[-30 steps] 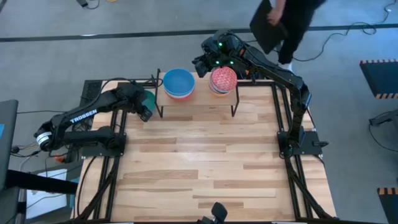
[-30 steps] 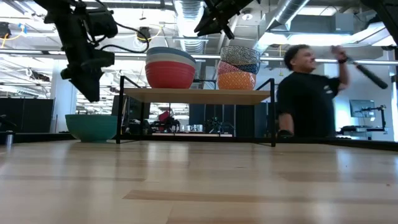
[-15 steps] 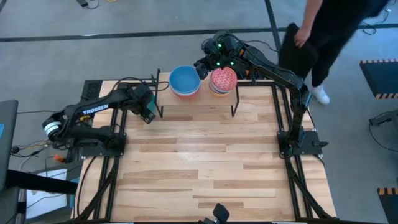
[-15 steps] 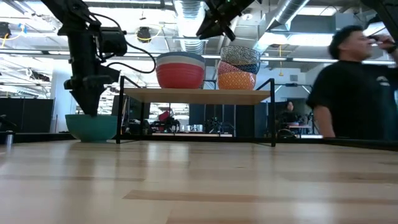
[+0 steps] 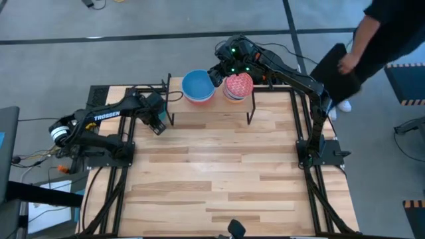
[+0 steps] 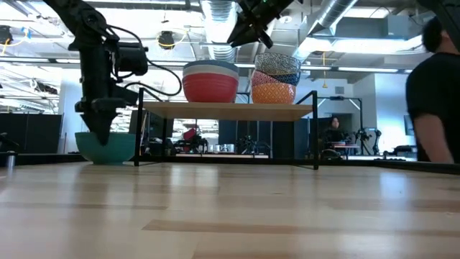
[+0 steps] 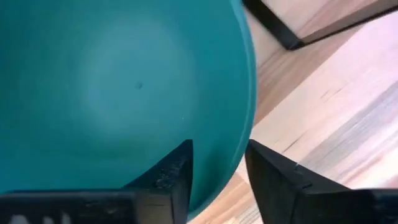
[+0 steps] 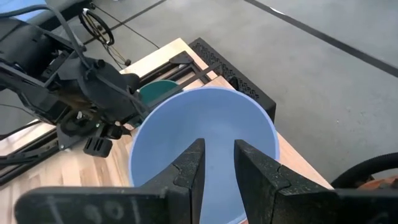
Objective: Place and stack bowls onto a shelf
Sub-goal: Stack the green bowl on top of the blue bowl on the shelf
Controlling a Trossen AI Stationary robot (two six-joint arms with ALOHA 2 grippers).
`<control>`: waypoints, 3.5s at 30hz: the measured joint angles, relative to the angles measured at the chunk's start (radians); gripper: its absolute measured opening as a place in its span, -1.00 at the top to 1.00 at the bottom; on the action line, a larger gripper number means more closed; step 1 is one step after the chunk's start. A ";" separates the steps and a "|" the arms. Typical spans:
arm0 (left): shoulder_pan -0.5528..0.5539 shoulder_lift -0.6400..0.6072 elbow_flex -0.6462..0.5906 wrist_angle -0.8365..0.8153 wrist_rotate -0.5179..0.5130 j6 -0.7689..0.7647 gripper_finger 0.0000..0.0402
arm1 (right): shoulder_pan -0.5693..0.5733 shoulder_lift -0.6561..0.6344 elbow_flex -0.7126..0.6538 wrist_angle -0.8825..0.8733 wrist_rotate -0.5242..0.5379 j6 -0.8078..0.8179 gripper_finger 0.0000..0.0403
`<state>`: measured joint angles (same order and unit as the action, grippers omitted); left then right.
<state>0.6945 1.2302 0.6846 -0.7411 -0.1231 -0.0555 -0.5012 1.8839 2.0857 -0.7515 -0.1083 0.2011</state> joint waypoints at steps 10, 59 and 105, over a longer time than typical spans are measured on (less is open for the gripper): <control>-0.022 -0.007 0.050 -0.101 0.006 -0.011 0.92 | 0.017 -0.003 0.000 0.009 -0.019 0.017 0.44; -0.262 -0.072 0.931 -0.229 -0.060 0.291 1.00 | 0.232 -0.159 0.000 -0.028 0.059 0.039 0.52; -0.256 0.362 1.208 -0.450 0.037 0.623 0.34 | 0.213 -0.211 -0.039 -0.155 0.243 0.113 0.52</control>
<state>0.4385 1.5918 1.8927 -1.1909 -0.0857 0.5675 -0.2884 1.6732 2.0470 -0.9067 0.1347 0.3137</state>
